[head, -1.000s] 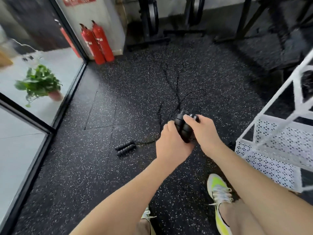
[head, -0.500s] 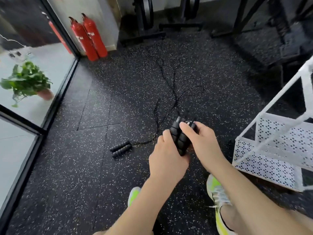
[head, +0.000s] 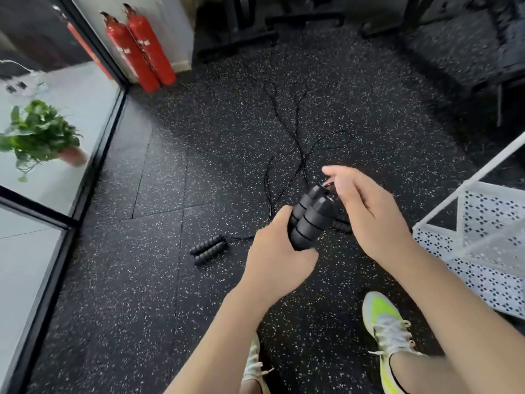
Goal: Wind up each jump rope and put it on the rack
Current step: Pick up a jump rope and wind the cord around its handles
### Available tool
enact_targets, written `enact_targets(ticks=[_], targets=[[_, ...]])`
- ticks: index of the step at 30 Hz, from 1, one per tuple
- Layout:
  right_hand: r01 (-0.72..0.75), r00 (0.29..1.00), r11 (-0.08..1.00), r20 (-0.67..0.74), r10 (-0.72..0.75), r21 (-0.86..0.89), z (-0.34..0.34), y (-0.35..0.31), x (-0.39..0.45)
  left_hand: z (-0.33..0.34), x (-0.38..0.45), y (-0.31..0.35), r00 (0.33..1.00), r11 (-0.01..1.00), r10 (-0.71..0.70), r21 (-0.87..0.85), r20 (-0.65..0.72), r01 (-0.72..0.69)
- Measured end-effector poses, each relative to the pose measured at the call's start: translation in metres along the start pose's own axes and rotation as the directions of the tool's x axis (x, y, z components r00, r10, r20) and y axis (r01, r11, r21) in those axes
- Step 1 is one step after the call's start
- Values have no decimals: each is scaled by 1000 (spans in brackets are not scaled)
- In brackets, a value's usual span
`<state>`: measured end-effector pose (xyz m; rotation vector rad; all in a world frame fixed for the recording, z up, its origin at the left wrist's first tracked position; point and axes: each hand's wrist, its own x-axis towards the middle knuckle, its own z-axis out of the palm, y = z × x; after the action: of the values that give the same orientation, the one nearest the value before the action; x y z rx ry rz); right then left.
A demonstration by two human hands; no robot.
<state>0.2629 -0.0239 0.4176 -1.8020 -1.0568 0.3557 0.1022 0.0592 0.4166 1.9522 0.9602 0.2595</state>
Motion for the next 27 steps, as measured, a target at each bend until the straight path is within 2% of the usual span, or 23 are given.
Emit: enact_targets(ticks=[1, 3, 5, 6, 9, 12, 15, 17, 20, 24, 27], targets=[[-57, 998, 998, -2, 57, 38, -1, -2, -1, 2, 1, 1, 1000, 1000, 4, -19, -2, -4], [-91, 994, 996, -63, 91, 1, -2, -5, -1, 4, 3, 2, 1000, 999, -4, -54, 23, 6], [-139, 987, 990, -86, 139, 1, -3, -6, 2, 7, 6, 4, 997, 983, -56, -173, 61, 65], [-183, 980, 979, -63, 188, 85, -4, -7, 3, 9, 7, 4, 992, 957, -85, -270, 88, 106], [-341, 940, 855, 113, 323, 390, -6, -14, 3, 12, 8, 5, 972, 810, -120, -546, 203, 214], [-389, 919, 791, 257, 299, 471, -3, -26, -1, 16, 10, 6, 956, 632, -71, -729, 284, 263], [-362, 927, 836, 252, 277, 413, -1, -32, -5, 20, 11, 9, 951, 439, -73, -846, 302, 302], [-356, 931, 853, 223, 289, 380, 2, -35, -8, 19, 12, 9, 947, 352, -68, -881, 313, 316], [-373, 924, 853, 227, 307, 366, 7, -41, -13, 11, 15, 9, 947, 309, -55, -896, 317, 318], [-322, 937, 928, 200, 286, 185, 10, -40, -18, -1, 17, 10, 943, 287, -15, -902, 331, 321], [-301, 947, 944, 160, 279, 136, 7, -40, -17, -1, 17, 9, 935, 296, 19, -895, 354, 333]])
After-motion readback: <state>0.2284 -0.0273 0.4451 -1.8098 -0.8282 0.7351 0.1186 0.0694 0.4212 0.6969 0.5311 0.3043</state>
